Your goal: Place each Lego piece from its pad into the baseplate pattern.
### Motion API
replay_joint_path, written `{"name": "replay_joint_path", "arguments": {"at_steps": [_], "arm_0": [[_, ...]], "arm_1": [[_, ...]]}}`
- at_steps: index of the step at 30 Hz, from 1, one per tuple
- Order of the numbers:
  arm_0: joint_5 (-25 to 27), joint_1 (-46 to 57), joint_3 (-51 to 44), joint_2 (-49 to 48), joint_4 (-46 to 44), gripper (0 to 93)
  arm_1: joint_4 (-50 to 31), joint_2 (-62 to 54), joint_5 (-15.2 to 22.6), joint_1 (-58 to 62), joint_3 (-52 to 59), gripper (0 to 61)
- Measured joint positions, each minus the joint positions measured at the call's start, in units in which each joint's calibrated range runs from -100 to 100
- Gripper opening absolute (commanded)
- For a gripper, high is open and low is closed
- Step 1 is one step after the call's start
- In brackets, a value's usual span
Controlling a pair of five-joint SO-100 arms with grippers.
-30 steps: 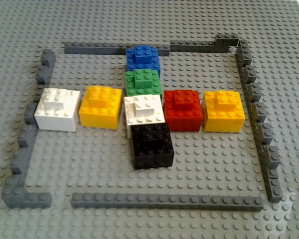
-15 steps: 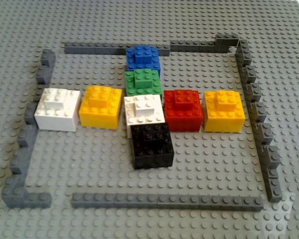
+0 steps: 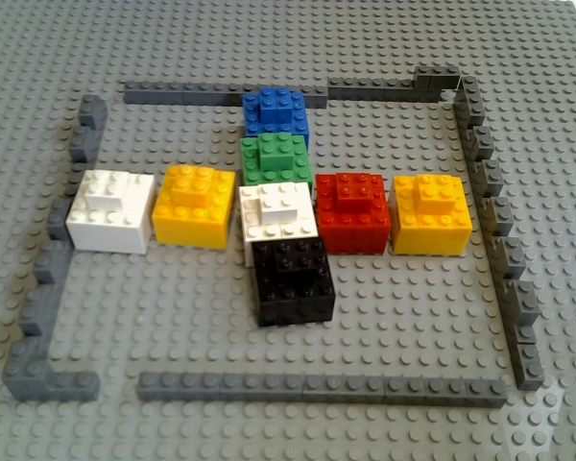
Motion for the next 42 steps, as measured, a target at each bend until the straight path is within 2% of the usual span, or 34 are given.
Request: {"name": "replay_joint_path", "arguments": {"at_steps": [6,13,21,27,30,42], "arm_0": [[1.1,0.4,0.0,0.0,0.0,19.3],[2.0,1.3,-0.4,0.3,2.1,19.2],[2.0,1.3,-4.9,3.9,2.3,19.0],[2.0,1.5,-7.5,5.5,2.7,4.5],[2.0,1.6,-7.8,5.6,2.8,1.3],[2.0,1.6,-7.8,5.6,2.7,0.8]], "arm_1": [[-0.2,-5.2,0.0,0.0,5.1,0.2],[1.0,-20.2,-0.1,2.6,17.8,0.2],[4.4,-36.8,-2.3,5.1,29.4,0.2],[6.3,-47.8,-3.2,8.3,36.3,0.2],[6.8,-54.1,-3.2,9.9,39.9,0.2],[11.5,-71.2,-1.0,17.9,49.4,0.2]]}}
